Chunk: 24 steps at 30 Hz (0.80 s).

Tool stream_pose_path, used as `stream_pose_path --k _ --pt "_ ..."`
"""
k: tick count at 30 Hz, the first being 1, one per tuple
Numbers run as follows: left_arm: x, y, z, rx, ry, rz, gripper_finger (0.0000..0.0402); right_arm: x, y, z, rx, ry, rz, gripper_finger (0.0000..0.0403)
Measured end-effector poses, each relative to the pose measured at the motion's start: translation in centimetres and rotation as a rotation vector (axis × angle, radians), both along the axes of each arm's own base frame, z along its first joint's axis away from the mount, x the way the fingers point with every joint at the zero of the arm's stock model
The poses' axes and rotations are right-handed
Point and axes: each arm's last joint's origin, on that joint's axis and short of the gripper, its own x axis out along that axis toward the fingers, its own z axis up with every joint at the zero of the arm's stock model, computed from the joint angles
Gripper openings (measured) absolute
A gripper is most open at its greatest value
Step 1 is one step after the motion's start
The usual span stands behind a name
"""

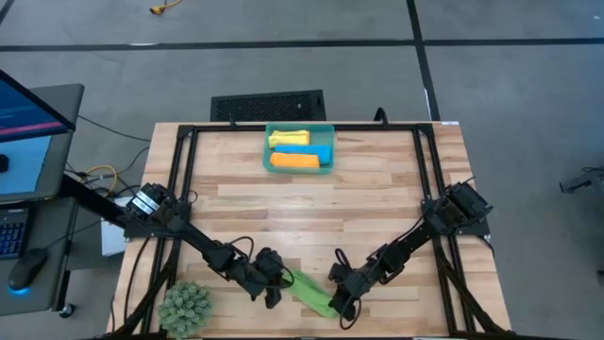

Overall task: Roll microfiber towels into tight, uniform cylinder then place into a basket
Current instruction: Put the rolled green microfiber towel into the green bin

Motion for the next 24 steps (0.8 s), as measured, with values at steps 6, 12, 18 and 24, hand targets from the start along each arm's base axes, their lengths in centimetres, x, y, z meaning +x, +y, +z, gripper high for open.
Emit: stream_pose_path --k 6,12,18,24 --pt "0.3 0.1 0.3 0.028 -0.038 -0.008 0.0020 0.0 -0.9 1.0 -0.069 -0.037 0.023 0.0022" --pt "0.6 1.1 1.8 0.094 -0.083 0.014 0.0006 -0.4 -2.8 2.8 -0.178 0.003 0.001 0.0023" --pt "0.6 3.3 4.8 0.166 -0.096 0.055 0.0013 -0.7 -4.9 5.3 -0.294 -0.015 -0.039 0.0018" --pt "0.8 6.0 6.6 0.240 -0.087 0.089 0.0008 -0.5 -8.1 8.2 -0.391 -0.082 -0.076 0.0017"
